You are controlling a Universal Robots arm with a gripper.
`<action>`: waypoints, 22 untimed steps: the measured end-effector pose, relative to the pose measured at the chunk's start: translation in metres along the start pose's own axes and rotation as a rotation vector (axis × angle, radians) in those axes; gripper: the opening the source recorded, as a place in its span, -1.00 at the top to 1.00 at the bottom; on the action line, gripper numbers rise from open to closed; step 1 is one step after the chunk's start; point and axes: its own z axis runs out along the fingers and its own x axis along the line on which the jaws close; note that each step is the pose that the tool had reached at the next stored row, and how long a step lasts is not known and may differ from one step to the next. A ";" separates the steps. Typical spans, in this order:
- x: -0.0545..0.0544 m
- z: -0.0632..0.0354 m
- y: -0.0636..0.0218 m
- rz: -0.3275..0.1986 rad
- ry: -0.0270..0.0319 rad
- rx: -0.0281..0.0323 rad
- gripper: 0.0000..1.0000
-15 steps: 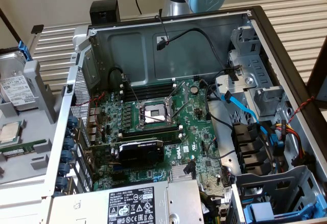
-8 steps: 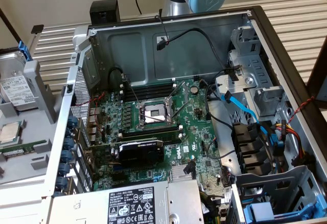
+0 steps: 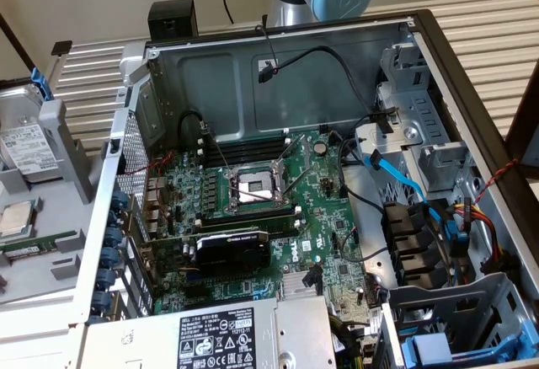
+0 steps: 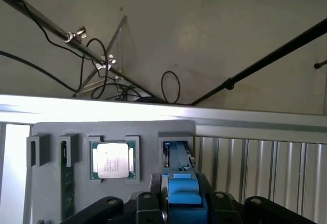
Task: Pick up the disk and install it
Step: 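Pick up the disk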
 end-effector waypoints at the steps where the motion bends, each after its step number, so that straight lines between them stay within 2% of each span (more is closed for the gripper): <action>1: 0.000 0.0003 -0.0001 0.001 0.0000 -0.0005 0.24; 3: 0.000 0.0008 0.0000 0.002 0.0002 -0.0011 0.24; 8: 0.000 0.0012 -0.0001 0.036 0.0061 -0.0006 0.24; 18: 0.001 0.0016 0.0013 0.050 0.0057 0.0009 0.25; 22: 0.004 0.0014 0.0030 0.049 0.0016 0.0081 0.25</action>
